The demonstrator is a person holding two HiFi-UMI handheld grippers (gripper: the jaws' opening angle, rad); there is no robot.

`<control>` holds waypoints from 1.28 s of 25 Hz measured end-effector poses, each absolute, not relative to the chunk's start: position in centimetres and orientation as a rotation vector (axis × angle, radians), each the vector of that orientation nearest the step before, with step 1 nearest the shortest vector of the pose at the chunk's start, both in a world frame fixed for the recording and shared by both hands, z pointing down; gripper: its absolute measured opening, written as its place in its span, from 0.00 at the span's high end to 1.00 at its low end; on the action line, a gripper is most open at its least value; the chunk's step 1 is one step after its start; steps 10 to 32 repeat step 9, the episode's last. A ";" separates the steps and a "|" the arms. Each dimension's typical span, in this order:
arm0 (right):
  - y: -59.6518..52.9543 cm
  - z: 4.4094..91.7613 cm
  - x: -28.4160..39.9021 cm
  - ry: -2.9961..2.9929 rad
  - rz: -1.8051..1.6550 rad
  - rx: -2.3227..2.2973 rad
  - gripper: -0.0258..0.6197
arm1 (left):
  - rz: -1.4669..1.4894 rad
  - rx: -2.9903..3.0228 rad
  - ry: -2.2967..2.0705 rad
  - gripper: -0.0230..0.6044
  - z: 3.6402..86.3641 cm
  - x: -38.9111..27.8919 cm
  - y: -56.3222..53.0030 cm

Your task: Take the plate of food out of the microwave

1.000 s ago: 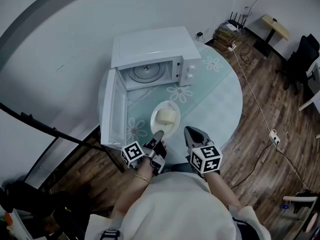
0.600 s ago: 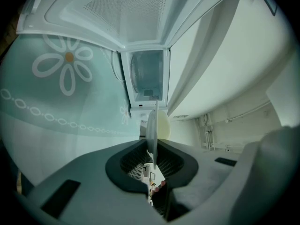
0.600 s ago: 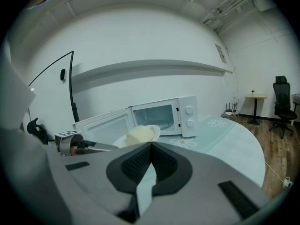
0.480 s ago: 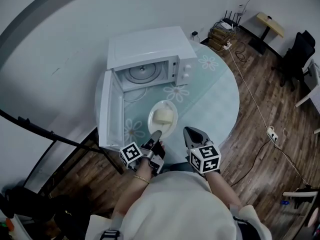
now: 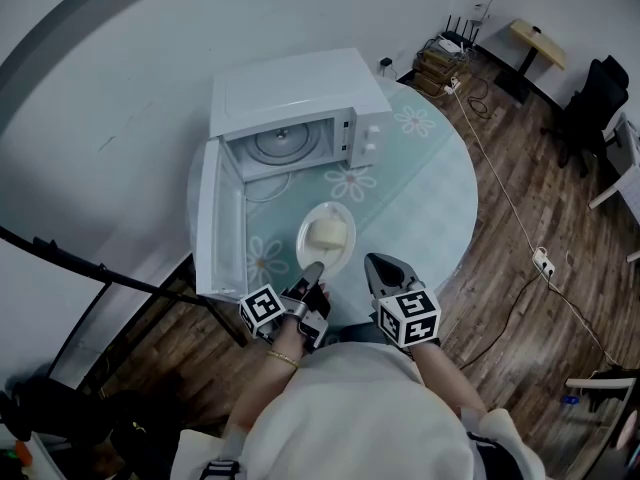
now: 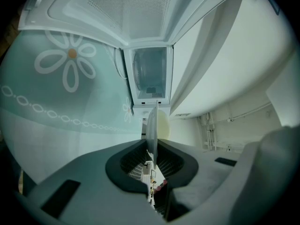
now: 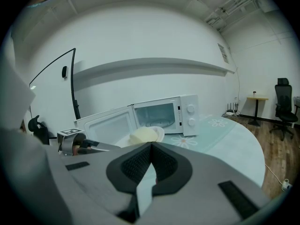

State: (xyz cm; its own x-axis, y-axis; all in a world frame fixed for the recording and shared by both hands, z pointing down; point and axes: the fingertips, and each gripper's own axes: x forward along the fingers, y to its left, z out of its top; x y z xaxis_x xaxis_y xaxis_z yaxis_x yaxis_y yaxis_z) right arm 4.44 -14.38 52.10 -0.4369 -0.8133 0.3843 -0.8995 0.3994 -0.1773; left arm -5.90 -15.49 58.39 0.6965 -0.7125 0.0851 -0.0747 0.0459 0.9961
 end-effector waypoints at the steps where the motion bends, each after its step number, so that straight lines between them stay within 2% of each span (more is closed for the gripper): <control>1: -14.4 52.1 4.4 -2.420 0.529 1.513 0.95 | -0.544 1.462 -0.697 0.88 58.6 -6.0 -15.4; 32: -14.7 51.8 4.1 -2.427 0.516 1.506 0.95 | -0.535 1.438 -0.721 0.88 59.0 -6.5 -15.6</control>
